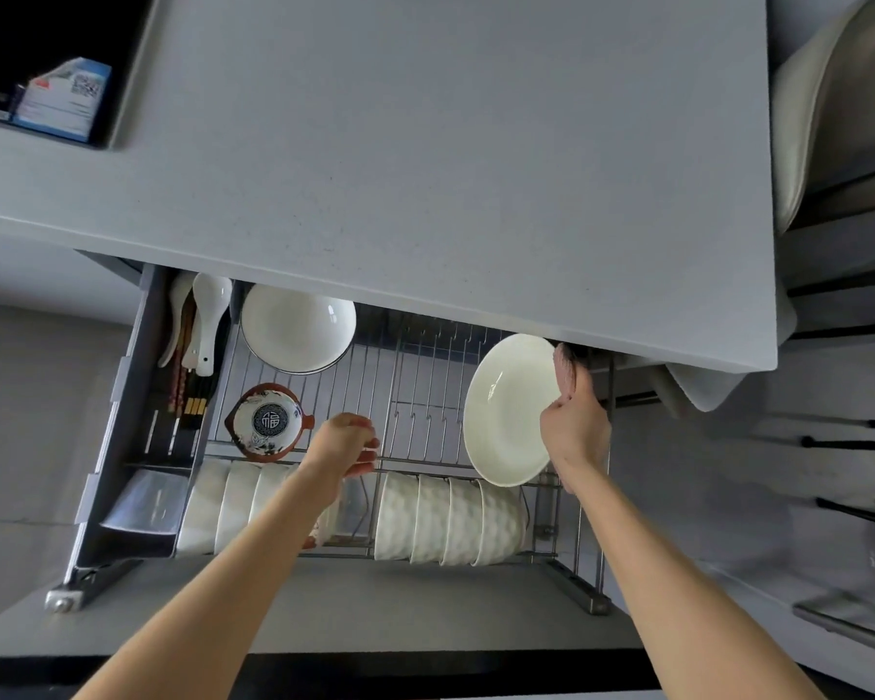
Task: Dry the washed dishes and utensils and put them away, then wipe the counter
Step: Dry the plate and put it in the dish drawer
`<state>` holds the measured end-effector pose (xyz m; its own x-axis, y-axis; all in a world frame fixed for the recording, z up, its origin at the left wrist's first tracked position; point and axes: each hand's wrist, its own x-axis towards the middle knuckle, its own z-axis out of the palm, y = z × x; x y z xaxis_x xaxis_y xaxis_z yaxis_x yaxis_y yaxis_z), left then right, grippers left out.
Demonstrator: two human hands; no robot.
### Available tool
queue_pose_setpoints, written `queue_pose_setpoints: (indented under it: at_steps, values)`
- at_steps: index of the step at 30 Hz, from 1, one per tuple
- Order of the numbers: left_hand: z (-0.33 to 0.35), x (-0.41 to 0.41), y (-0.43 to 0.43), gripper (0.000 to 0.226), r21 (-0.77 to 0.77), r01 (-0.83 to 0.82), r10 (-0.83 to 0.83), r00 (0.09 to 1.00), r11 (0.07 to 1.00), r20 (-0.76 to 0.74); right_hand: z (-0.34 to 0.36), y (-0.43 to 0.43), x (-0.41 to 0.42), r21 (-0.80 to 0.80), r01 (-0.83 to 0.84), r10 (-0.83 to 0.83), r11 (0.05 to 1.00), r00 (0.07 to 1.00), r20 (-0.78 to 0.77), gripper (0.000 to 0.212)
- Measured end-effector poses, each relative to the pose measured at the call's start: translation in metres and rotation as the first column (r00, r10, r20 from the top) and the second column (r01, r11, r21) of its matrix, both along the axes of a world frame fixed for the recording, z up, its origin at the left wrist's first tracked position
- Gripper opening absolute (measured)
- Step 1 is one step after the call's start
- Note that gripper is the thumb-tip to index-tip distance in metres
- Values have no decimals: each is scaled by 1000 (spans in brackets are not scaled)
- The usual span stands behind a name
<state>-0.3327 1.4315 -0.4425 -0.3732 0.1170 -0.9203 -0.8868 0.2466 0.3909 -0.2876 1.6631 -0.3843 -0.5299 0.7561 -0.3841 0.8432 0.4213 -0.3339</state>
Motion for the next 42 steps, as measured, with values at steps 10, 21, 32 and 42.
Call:
queue_pose_setpoints:
  at_steps: [10,21,32,42]
  values:
    - [-7,44,60,54,118,11,-40,970,993,242,-16,-11,22,-330,293,-367,897,910,-190,63]
    - [5,53,56,25,147,-478,417,853,866,314,109,-14,19,234,-135,245,963,801,-547,15]
    - [2,43,44,24,157,-450,389,868,879,308,88,-1,1,164,-240,263,957,955,-138,70]
    - [7,56,81,29,335,-63,-89,903,940,420,21,-10,14,-228,16,-28,974,998,-49,77]
